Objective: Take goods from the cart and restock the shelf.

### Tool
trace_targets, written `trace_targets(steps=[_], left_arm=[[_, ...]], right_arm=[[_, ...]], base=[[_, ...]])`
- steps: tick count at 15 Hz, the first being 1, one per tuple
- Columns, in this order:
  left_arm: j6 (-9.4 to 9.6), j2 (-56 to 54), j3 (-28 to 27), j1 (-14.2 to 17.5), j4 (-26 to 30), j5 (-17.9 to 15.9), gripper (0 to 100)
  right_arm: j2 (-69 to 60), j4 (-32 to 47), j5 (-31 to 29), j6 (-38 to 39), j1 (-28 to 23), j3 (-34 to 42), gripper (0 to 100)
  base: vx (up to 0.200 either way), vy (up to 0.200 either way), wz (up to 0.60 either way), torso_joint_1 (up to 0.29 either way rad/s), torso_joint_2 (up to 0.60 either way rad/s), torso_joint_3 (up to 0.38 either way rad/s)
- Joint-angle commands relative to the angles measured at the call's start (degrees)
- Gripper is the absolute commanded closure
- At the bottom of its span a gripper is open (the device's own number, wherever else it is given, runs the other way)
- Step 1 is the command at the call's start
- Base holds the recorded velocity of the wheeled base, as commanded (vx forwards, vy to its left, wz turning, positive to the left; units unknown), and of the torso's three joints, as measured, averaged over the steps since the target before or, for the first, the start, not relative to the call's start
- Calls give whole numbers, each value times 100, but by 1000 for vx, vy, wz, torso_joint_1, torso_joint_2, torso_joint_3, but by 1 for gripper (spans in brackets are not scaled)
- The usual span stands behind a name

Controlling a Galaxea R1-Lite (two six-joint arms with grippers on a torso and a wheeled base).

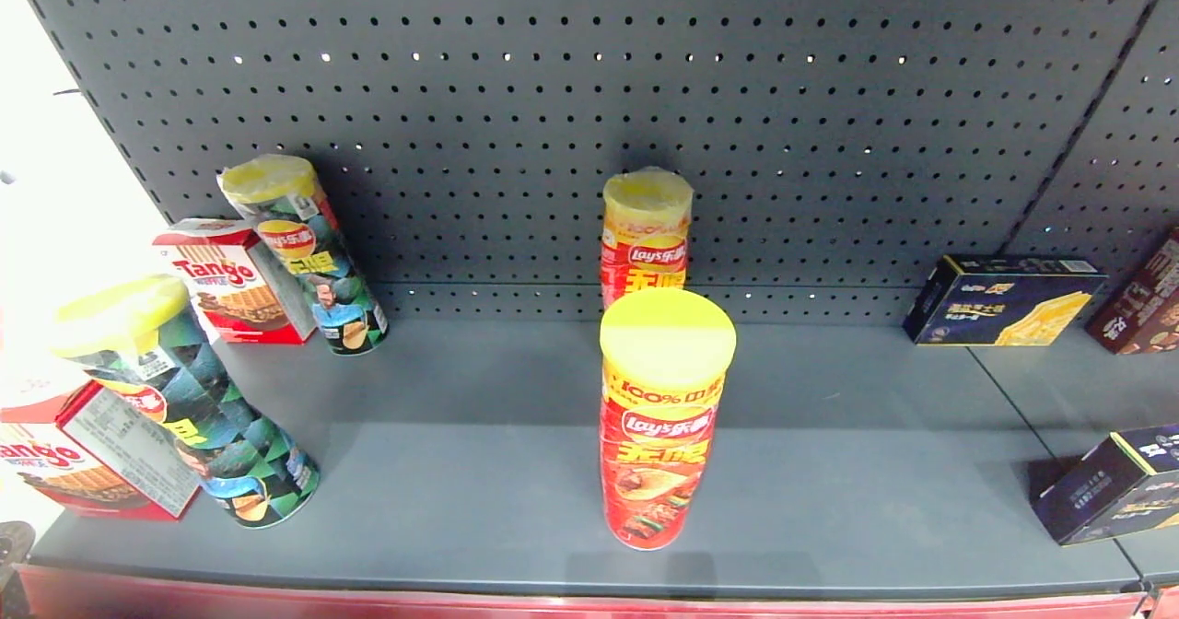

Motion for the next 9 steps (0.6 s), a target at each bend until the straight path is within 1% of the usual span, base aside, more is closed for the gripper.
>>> trace_targets(steps=[1,3,4,5,7,9], left_arm=[[18,7,0,0,2,-16,0],[26,7,0,0,2,-7,0],[35,7,0,0,2,-7,0],[-44,7,0,0,2,36,0],[-114,7,0,0,2,36,0],[-106,7,0,0,2,36,0]], right_arm=[[0,-1,-2,1,0,0,0],[0,-1,-2,1,0,0,0],[0,-1,-2,1,0,0,0],[0,-1,-2,1,0,0,0],[0,-1,-2,9,0,0,0],[0,-1,-2,9,0,0,0]], base=[[0,0,0,0,0,0],[0,0,0,0,0,0],[-200,0,0,2,2,-2],[-200,0,0,2,2,2],[0,0,0,0,0,0],[0,0,0,0,0,0]])
